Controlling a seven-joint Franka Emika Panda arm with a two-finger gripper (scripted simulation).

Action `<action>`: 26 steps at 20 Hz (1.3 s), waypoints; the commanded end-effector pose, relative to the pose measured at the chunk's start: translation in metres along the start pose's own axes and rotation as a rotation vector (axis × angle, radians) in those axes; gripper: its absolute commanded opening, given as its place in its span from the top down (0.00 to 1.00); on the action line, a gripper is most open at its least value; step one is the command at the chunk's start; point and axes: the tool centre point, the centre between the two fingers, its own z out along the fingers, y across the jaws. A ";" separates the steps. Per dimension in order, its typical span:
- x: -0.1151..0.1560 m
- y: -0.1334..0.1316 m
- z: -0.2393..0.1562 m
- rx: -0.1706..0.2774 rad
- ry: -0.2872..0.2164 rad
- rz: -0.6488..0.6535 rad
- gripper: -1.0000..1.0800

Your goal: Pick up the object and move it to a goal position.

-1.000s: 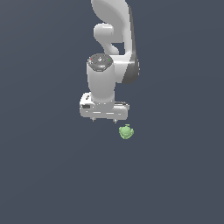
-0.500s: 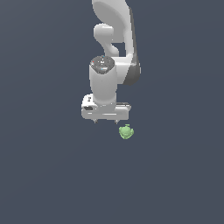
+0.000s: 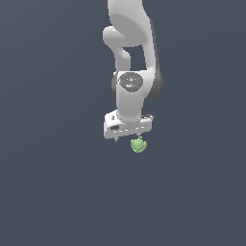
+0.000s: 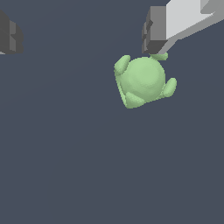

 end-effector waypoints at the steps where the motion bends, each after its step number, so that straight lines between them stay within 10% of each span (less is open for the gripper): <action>1: 0.002 -0.017 0.010 0.002 -0.002 -0.088 0.04; 26: 0.002 -0.061 0.070 0.011 -0.003 -0.313 0.04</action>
